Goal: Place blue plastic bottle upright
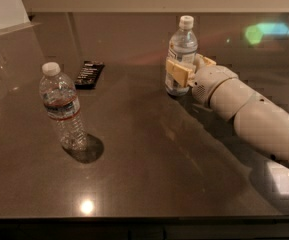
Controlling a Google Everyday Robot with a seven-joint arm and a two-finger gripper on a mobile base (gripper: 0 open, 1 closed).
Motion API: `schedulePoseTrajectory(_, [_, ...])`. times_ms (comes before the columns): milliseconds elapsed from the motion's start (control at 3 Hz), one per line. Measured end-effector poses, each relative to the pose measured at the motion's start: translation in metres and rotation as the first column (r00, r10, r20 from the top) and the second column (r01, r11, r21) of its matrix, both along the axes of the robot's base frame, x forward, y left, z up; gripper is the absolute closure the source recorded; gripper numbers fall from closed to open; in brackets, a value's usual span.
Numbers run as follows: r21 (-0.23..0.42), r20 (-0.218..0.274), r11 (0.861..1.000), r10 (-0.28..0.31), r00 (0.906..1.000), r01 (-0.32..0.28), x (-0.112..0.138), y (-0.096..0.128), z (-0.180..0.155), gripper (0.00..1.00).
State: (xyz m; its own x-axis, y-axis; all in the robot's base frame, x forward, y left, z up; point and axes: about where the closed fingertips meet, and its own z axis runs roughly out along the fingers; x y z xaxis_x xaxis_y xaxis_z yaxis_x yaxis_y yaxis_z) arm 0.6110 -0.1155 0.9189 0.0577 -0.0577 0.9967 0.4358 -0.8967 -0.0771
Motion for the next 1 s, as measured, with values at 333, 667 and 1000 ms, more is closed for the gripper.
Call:
schedulePoseTrajectory(333, [0.02, 0.002, 1.0, -0.009, 1.0, 0.009, 0.0008, -0.0018, -0.0034, 0.14])
schedulePoseTrajectory(667, [0.019, 0.003, 1.0, -0.007, 1.0, 0.007, 0.0009, -0.0003, -0.0027, 0.0])
schedulePoseTrajectory(1000, [0.019, 0.003, 1.0, -0.007, 1.0, 0.007, 0.0009, -0.0002, -0.0027, 0.0])
